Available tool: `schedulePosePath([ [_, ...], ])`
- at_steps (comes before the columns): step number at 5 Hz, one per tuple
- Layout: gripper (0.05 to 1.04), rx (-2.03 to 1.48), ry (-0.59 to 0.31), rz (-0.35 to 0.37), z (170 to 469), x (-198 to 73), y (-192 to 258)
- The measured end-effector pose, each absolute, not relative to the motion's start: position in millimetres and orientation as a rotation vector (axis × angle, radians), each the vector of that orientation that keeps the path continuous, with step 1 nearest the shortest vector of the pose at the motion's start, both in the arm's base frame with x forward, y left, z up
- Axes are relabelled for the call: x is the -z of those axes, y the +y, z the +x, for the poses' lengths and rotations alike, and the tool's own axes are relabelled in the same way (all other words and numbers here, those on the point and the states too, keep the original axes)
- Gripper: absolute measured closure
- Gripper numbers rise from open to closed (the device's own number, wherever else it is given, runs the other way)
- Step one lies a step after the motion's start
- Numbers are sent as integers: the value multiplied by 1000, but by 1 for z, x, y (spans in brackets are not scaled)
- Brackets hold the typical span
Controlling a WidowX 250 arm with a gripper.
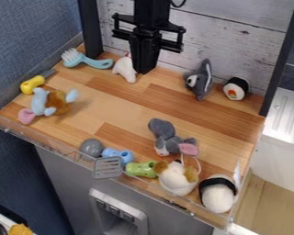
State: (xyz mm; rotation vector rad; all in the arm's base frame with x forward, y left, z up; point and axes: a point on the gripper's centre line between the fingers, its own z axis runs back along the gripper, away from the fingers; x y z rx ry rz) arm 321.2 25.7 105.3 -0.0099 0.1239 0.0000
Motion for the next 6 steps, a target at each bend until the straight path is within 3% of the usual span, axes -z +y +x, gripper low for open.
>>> schedulePosePath([
  [2, 993, 306, 114, -10, 358, -105, 75],
  [3, 835, 527, 107, -17, 382, -105, 109],
  [5, 270, 805, 109, -50, 394, -108, 169],
  [6, 79, 779, 124, -66, 391, -109, 175],
])
